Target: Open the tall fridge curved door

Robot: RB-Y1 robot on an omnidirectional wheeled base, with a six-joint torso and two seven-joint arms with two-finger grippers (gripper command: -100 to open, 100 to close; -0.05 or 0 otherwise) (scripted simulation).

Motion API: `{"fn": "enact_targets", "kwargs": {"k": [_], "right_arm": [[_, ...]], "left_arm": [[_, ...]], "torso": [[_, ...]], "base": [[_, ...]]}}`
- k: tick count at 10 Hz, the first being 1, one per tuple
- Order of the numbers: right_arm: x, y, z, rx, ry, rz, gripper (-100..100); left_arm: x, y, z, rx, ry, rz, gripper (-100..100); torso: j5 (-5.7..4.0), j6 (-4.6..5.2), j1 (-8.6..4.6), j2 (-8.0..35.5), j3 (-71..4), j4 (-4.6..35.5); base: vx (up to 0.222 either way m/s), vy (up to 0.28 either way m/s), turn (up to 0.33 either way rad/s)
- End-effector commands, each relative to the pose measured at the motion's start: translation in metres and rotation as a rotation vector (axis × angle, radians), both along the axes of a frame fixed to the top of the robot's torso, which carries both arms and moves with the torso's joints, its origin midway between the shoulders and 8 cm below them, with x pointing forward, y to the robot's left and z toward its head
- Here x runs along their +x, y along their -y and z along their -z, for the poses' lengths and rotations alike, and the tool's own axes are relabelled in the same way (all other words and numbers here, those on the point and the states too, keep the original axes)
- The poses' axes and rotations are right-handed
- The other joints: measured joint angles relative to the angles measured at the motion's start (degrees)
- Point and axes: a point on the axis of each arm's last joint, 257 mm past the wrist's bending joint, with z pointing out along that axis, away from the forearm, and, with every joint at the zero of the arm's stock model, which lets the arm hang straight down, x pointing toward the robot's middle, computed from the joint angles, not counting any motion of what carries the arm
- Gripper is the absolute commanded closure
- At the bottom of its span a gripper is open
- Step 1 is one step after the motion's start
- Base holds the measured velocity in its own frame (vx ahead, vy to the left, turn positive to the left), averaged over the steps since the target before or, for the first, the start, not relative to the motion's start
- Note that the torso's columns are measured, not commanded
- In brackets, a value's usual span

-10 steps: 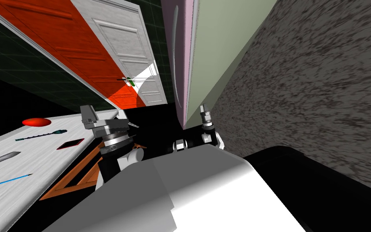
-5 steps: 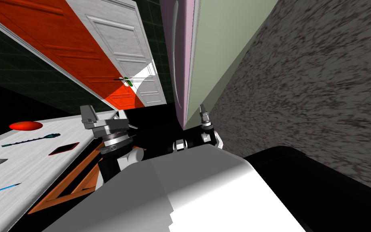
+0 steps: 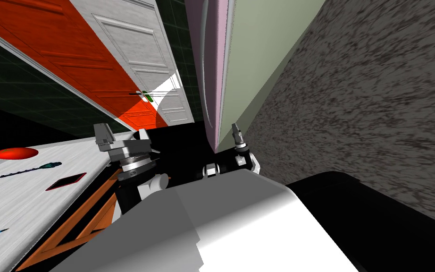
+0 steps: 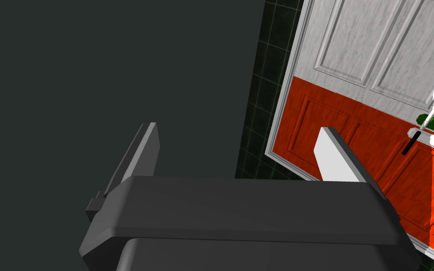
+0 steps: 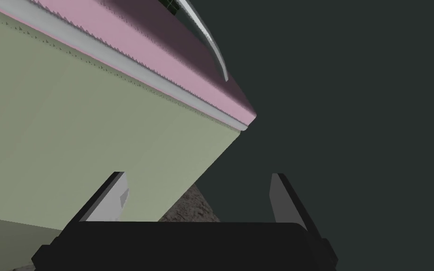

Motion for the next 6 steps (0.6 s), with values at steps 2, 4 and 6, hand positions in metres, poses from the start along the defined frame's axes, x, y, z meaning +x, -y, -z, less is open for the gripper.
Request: {"fn": "enact_targets", "kwargs": {"k": [2,4,6], "right_arm": [[0.0025,-0.0048,0.0037,-0.077,0.028,0.048,-100],[0.0050,-0.0093,0.0077,-0.135,0.051,0.079,-100],[0.0076,-0.0138,0.0120,-0.182,0.072,0.101,-100]], "left_arm": [[0.0000,0.0000,0.0000,0.000,0.000,0.000,0],[0.0000,0.0000,0.0000,0.000,0.000,0.000,0],[0.0000,0.0000,0.0000,0.000,0.000,0.000,0]], "torso": [[0.01,0.00,0.03,-0.07,-0.04,-0.02],[0.01,0.02,0.04,-0.13,-0.07,-0.03],[0.01,0.00,0.03,-0.02,-0.01,-0.01]], "base": [[0.031,0.020,-0.025],[0.054,0.025,-0.068],[0.035,0.024,-0.046]]}}
